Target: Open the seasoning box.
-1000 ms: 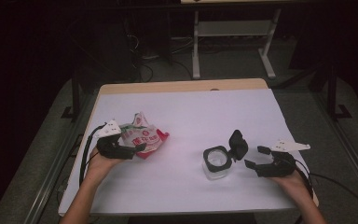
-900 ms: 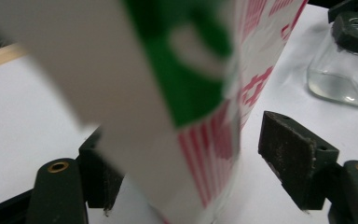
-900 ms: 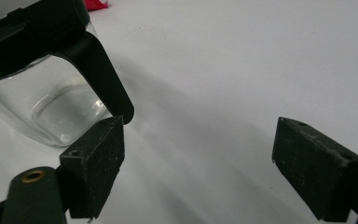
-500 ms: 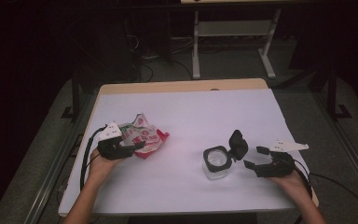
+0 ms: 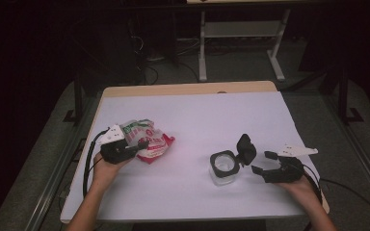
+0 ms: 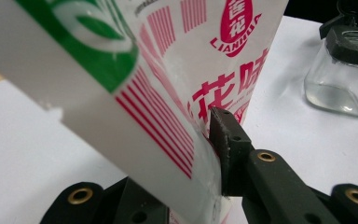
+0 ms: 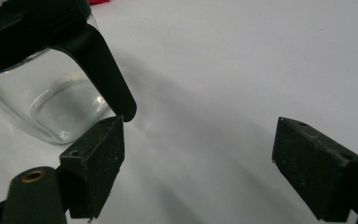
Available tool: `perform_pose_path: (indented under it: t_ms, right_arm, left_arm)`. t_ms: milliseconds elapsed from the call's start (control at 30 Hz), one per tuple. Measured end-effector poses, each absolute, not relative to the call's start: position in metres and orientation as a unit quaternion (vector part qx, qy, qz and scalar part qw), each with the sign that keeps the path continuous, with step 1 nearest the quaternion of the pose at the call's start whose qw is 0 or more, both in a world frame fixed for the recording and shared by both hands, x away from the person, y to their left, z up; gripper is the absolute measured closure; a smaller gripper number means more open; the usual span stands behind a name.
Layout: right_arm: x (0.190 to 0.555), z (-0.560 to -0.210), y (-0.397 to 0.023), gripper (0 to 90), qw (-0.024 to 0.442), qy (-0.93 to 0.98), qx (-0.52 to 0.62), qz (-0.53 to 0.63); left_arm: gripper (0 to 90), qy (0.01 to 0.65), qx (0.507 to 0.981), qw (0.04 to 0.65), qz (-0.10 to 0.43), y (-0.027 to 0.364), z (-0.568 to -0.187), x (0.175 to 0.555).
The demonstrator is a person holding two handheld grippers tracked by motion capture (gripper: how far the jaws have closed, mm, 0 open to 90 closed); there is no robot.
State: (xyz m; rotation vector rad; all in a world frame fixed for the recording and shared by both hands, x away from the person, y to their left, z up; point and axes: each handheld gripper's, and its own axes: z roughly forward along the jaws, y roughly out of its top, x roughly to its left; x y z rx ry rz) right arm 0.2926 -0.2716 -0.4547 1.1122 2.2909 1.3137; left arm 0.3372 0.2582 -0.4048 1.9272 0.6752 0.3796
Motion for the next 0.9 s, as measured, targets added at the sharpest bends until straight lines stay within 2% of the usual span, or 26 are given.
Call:
perform_pose_path:
  t_ms: [267,433,800,900]
  right_arm:
    - [0.2921,-0.4545,-0.2713,16.5,0.138,0.793,0.383,0.453]
    - [0.2924,-0.4547,-0.2726,16.5,0.139,0.793,0.385,0.452]
    - [0.2916,-0.4543,-0.2717,16.5,0.140,0.792,0.384,0.453]
    - [0.2917,-0.4543,-0.2716,16.5,0.139,0.793,0.383,0.453]
  left_arm:
    - [84.2,0.283,0.801,0.500,0.170,0.2552,-0.4023,0.3345]
    - [87.6,0.285,0.801,0.502,0.158,0.2562,-0.4002,0.3352]
    - [87.0,0.305,0.796,0.507,0.126,0.2573,-0.3982,0.3388]
    - [88.4,0.301,0.799,0.502,0.138,0.2550,-0.3975,0.3371]
